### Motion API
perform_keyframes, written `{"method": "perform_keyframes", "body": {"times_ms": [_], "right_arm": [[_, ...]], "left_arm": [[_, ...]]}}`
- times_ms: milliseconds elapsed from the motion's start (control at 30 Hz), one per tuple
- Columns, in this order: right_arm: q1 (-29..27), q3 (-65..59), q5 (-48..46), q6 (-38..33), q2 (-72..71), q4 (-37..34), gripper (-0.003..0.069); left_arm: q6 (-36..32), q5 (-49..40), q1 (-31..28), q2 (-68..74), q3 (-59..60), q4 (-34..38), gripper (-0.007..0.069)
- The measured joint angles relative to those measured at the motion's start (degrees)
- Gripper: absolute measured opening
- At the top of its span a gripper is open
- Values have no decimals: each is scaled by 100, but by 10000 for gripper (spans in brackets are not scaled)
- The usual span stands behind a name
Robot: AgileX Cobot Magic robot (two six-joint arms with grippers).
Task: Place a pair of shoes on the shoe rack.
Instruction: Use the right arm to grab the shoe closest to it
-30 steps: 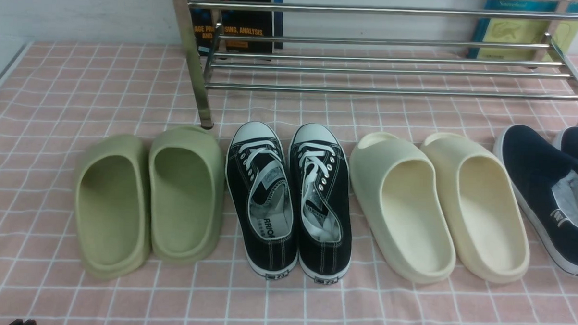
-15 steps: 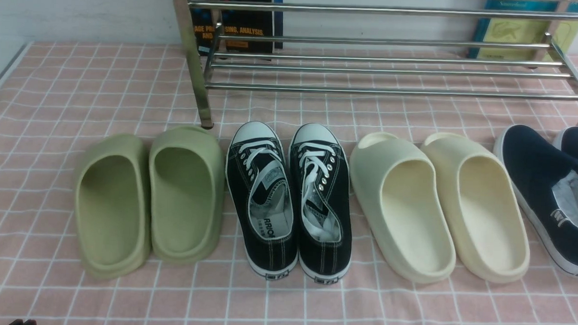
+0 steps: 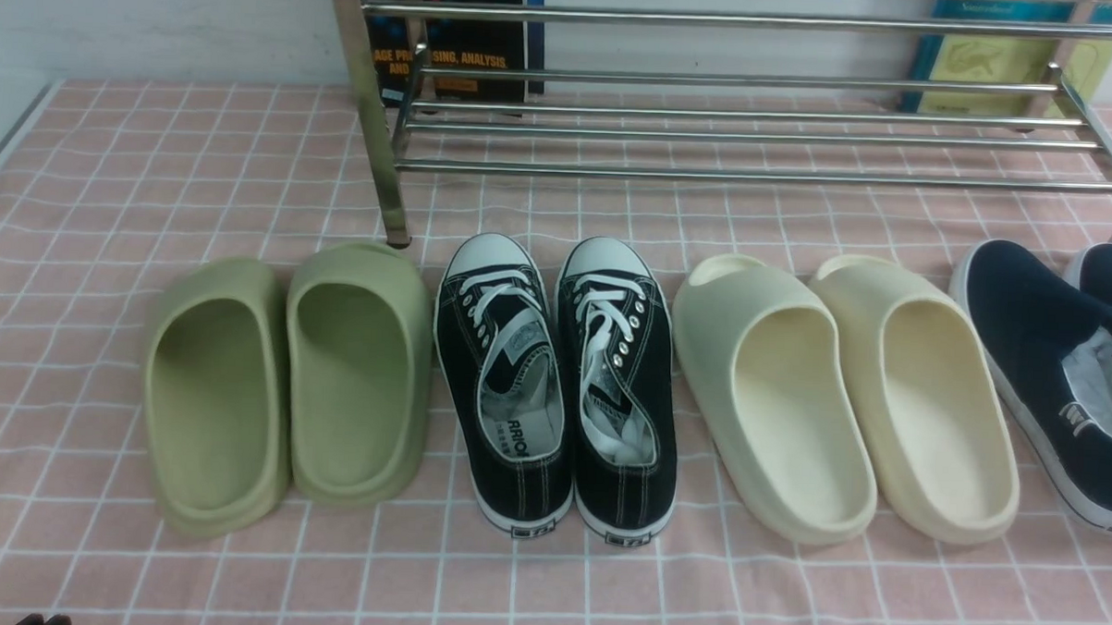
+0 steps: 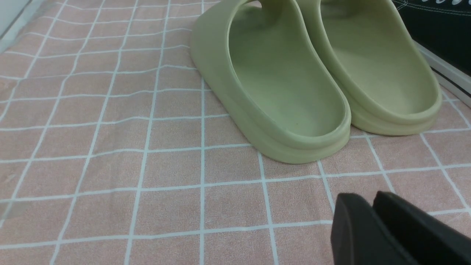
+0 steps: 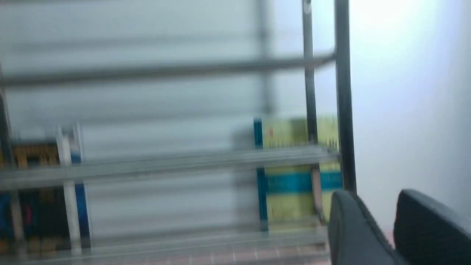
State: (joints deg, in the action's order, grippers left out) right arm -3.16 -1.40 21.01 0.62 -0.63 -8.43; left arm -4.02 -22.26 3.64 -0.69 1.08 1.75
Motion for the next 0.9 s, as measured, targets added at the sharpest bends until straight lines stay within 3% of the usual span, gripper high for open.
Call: {"method": "perform_keyframes", "body": {"times_ms": [133,367,533,633,700,800,900], "right_arm": [[0,0,1214,974,0,0,204],[0,14,1528,1458,0,0,209],[0,550,853,1464,267,-146,154],[0,1475,229,1052,1119,-179,19],[0,1892,3,774,1618,-179,-12],[0,2624,-619,140,2611,-179,-12],[0,3029,-1336,15,3299,-187,-7]], "left_arm": [[0,0,0,0,0,0,109],[0,0,0,0,0,0,119],[0,0,0,0,0,0,126],[4,0,0,0,0,0,129],[4,-4,0,0,0,0,128],[4,-4,0,0,0,0,130],[4,-4,0,0,0,0,133]]}}
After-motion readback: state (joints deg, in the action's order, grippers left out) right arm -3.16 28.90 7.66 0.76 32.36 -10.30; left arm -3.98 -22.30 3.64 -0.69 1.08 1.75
